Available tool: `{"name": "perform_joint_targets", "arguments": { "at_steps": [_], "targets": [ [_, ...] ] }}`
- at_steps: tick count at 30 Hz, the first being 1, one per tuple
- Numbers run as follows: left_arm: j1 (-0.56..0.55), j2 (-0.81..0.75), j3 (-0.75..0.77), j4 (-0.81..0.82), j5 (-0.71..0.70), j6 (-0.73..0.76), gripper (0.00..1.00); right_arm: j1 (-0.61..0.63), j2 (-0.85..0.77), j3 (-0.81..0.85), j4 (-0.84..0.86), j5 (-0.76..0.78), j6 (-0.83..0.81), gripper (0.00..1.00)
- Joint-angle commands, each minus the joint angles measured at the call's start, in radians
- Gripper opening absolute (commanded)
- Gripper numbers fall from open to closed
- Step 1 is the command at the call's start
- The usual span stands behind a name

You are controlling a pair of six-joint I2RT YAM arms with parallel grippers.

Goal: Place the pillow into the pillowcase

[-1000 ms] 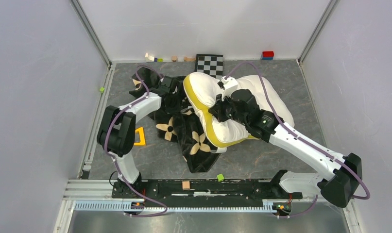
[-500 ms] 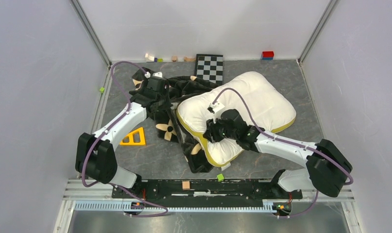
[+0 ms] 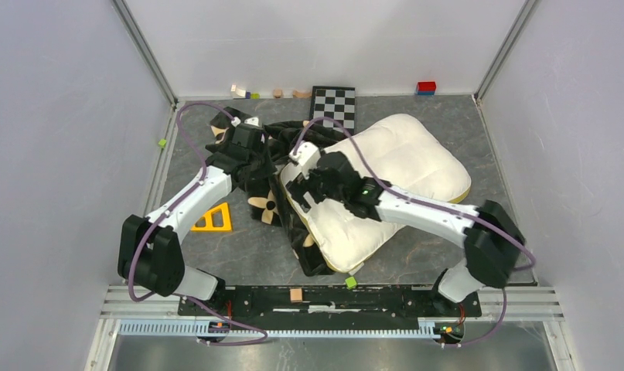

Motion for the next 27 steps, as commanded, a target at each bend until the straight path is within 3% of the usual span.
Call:
{"name": "perform_joint_targets", "arguments": {
  "at_steps": [1,5,6,8,9,10,11,16,20,24,27],
  "targets": [
    [0.002,-0.045,0.026,0.034,0.037,-0.039,0.02,0.028,0.165,0.047,-0.048,0.048,-0.055,0.98],
    [0.002,-0.06,0.051,0.01,0.047,-0.039,0.02,0.025,0.242,0.051,-0.04,0.155,-0.018,0.98],
    [0.002,-0.067,0.054,0.006,0.053,-0.038,0.02,0.023,0.252,0.058,-0.046,0.192,0.016,0.94],
    [0.002,-0.084,0.056,0.002,0.062,-0.037,0.02,0.012,0.263,0.082,-0.077,0.222,0.048,0.61],
    [0.003,-0.094,0.055,0.001,0.062,-0.038,0.03,0.005,0.254,0.093,-0.091,0.239,0.069,0.34],
    [0.002,-0.105,0.052,0.001,0.098,-0.04,0.03,-0.006,0.236,0.108,-0.11,0.24,0.09,0.15],
    [0.0,-0.111,0.052,0.001,0.119,-0.041,0.02,-0.017,0.218,0.13,-0.135,0.214,0.111,0.03],
    [-0.069,-0.117,0.087,-0.004,0.184,-0.039,0.02,-0.059,0.087,0.289,-0.221,0.033,0.228,0.0],
    [-0.155,-0.139,0.128,-0.018,0.167,-0.053,0.02,-0.073,0.168,0.397,-0.24,-0.06,0.266,0.0],
    [-0.219,-0.203,0.163,-0.05,0.151,-0.08,0.02,-0.171,0.229,0.252,-0.033,-0.204,0.431,0.0],
    [-0.255,-0.281,0.162,-0.052,0.152,-0.137,0.03,-0.248,0.249,0.152,0.108,-0.211,0.554,0.0]
  ]
}}
